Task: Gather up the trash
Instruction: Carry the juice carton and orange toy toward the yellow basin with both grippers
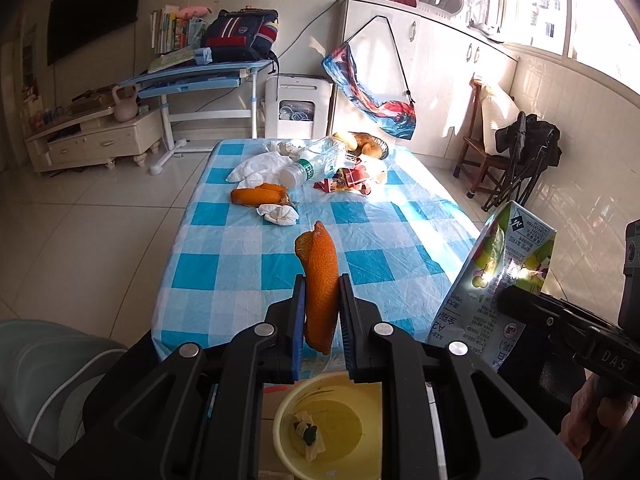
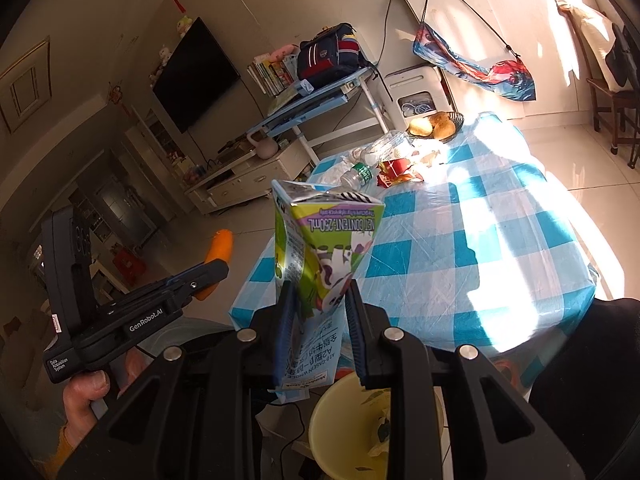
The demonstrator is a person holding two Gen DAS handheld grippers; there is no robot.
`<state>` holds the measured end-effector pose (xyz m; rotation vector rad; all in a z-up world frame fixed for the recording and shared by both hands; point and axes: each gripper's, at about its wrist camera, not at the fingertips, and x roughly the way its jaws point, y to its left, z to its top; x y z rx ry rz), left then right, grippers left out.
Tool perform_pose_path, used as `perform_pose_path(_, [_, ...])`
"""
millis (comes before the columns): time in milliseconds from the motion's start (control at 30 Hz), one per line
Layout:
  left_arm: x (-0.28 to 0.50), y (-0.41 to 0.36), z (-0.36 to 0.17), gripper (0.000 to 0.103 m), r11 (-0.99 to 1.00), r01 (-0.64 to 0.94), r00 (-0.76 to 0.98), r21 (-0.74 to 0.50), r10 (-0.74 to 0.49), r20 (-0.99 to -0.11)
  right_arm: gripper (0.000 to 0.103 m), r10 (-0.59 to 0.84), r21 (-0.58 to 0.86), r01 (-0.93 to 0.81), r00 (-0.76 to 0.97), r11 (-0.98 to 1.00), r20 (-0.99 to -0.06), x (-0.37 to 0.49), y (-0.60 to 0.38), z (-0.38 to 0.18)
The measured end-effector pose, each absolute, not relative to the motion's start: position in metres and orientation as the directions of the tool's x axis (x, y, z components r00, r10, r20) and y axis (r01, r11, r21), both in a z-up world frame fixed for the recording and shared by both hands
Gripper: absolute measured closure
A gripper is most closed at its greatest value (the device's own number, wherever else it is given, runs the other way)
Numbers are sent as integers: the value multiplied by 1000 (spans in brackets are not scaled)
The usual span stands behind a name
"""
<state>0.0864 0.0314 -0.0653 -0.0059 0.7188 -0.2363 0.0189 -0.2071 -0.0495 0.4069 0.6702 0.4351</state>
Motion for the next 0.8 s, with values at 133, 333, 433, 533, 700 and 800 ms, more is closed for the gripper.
perform_pose_path(133, [78, 32, -63, 87, 973, 216, 730, -85, -218, -648, 76, 509, 486, -259, 699, 835, -502, 13, -205, -50])
perform_pose_path(333, [66, 32, -61, 87, 972, 220, 734, -83, -221, -642, 76, 510, 480, -267, 700, 836, -499, 4, -203, -46])
perform_pose_path(433, [63, 33, -60, 87, 972, 222, 735, -83, -223, -641, 76, 509, 477, -268, 701, 837, -500, 0, -203, -45])
perform_pose_path(533, [58, 32, -58, 87, 971, 226, 737, -82, -225, -638, 76, 508, 474, -268, 701, 838, -501, -2, -202, -45])
perform_pose_path(700, [48, 29, -56, 87, 969, 233, 740, -80, -230, -632, 76, 506, 469, -270, 700, 841, -504, -9, -200, -45])
perform_pose_path(800, [42, 30, -55, 87, 968, 237, 741, -80, -233, -629, 76, 505, 465, -271, 699, 843, -507, -12, -199, -45])
